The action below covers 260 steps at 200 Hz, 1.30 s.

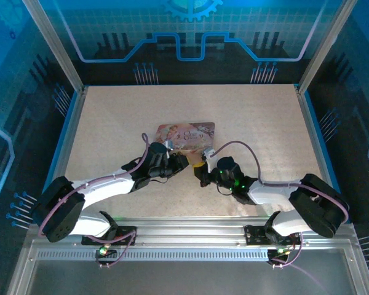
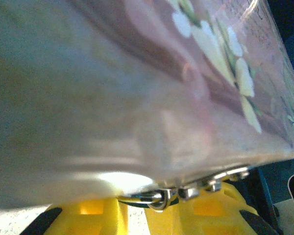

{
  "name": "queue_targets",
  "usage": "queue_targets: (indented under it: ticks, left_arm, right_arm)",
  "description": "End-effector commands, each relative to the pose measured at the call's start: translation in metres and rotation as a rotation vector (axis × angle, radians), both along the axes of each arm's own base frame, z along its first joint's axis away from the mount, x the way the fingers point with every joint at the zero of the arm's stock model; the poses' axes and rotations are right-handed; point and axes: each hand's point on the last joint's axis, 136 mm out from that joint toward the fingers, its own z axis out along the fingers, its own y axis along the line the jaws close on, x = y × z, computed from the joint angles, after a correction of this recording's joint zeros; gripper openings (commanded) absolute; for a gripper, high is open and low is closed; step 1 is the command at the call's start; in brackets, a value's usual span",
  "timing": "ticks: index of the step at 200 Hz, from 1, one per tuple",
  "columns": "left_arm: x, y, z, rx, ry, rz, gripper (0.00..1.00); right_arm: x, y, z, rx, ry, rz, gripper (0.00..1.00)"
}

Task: Unlock the padlock with the key

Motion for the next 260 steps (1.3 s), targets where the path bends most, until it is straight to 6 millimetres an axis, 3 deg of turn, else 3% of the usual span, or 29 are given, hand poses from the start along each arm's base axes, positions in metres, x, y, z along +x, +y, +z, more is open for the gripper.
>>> queue_targets:
  ticks: [1, 103, 181, 260]
  left_arm:
    - [-0.002, -0.018, 0.023, -0.097, -0.016, -0.049, 0.21]
    - [-0.008, -0.024, 0.037, -0.137, -0.022, -0.087, 0.21]
    - [-0.010, -0.026, 0.033, -0.131, -0.013, -0.105, 0.21]
    - [-0.006, -0.025, -0.003, -0.110, 0.037, -0.086, 0.21]
  right_arm:
    - [0.009, 0.012, 0.032, 0.102, -0.090, 0.021, 0.05]
    - [0.024, 0.017, 0.045, 0.136, -0.170, 0.056, 0.05]
    - [0.025, 0.033, 0.077, 0.227, -0.191, 0.135, 0.05]
    - [0.019, 0.033, 0.022, 0.210, -0.029, 0.072, 0.04]
